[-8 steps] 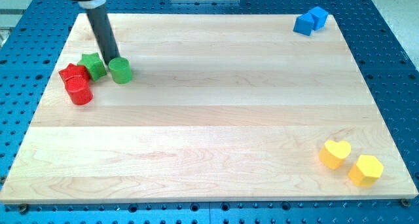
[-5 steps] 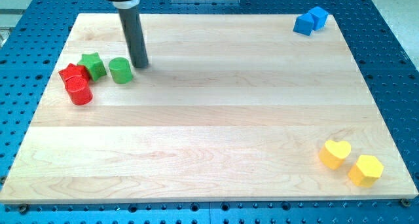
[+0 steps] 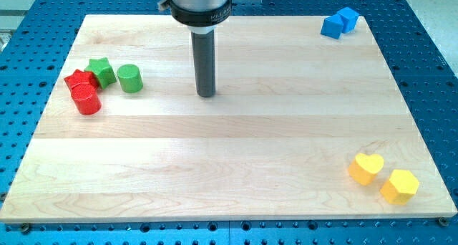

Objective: Place the green circle into the green star

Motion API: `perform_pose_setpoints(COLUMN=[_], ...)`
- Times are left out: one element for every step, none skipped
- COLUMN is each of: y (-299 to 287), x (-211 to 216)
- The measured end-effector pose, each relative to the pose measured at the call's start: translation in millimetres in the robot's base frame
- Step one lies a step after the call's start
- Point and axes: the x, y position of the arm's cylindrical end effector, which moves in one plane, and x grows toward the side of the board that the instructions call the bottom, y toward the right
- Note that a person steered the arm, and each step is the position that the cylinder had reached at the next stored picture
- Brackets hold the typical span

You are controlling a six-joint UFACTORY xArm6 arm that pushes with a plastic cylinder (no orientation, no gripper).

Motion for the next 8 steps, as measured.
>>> perform_pose_setpoints(y=[-40.2,-58.3,-81.3,-83.2,-116.3,-80.4,39.2,183.5], x=[-7.9,-29.9,-16.8,-18.1,-23.8,-17.1,-16.7,-39.0])
